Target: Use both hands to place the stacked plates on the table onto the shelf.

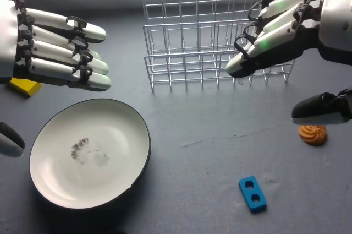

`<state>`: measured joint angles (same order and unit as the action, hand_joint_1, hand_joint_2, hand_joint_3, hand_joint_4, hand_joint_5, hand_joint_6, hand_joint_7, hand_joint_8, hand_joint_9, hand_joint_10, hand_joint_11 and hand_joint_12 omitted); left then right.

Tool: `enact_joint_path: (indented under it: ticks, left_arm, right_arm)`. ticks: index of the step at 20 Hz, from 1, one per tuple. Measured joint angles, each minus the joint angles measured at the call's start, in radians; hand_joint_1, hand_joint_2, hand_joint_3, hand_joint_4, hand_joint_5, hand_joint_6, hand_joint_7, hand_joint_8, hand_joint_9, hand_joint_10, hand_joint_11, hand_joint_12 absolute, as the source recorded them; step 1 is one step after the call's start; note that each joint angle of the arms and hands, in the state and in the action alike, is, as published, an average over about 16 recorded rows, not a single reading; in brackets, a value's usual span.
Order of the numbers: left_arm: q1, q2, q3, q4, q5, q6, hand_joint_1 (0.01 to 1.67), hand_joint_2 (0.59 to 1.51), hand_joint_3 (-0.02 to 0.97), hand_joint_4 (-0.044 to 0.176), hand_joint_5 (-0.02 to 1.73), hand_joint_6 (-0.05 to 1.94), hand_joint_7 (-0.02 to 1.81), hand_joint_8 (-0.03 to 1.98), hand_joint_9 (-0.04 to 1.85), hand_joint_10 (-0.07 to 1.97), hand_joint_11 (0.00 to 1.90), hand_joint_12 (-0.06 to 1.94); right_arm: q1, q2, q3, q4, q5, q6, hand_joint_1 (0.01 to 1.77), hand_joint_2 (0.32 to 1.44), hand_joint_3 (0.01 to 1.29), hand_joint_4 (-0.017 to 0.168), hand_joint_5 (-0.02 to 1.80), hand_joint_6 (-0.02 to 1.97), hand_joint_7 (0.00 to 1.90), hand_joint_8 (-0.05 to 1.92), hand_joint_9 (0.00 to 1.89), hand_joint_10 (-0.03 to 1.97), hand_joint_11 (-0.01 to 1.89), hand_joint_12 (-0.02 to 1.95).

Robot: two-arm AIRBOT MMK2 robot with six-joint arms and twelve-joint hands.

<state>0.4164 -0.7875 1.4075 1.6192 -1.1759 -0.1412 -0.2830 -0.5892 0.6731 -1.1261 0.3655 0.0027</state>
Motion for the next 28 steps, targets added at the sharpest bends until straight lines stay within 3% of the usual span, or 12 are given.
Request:
enact_joint_path:
  ticks: [8,13,19,28]
  left_arm:
    - [0.0,-0.003,0.006,0.036,-0.025,-0.031,0.03,1.081,0.027,0.003,0.03,0.01,0.03,0.0,0.04,0.01,0.02,0.01]
    - [0.006,-0.017,0.031,0.08,-0.061,-0.059,0.02,1.084,0.013,0.003,0.02,0.0,0.02,0.0,0.02,0.01,0.02,0.01]
    - [0.067,-0.039,0.073,0.11,-0.094,-0.046,0.02,1.078,0.013,0.002,0.02,0.0,0.02,0.0,0.02,0.01,0.02,0.01]
    - [0.256,-0.075,0.117,0.055,-0.074,0.043,0.02,1.084,0.012,0.0,0.02,0.0,0.02,0.0,0.02,0.01,0.02,0.02]
  right_arm:
    - [0.0,0.0,0.0,0.0,-0.001,-0.003,0.16,1.04,0.04,0.004,0.15,0.04,0.15,0.02,0.09,0.08,0.04,0.22]
    - [0.0,0.0,-0.001,-0.001,-0.001,-0.008,0.07,1.05,0.02,0.007,0.08,0.04,0.06,0.02,0.04,0.02,0.02,0.02]
    - [0.0,0.0,-0.003,-0.001,-0.002,-0.017,0.35,1.03,0.02,0.006,0.06,0.05,0.05,0.02,0.03,0.02,0.02,0.02]
    - [-0.001,0.0,-0.009,0.0,-0.002,-0.028,0.93,1.01,0.02,0.004,0.02,0.05,0.01,0.03,0.01,0.02,0.01,0.01]
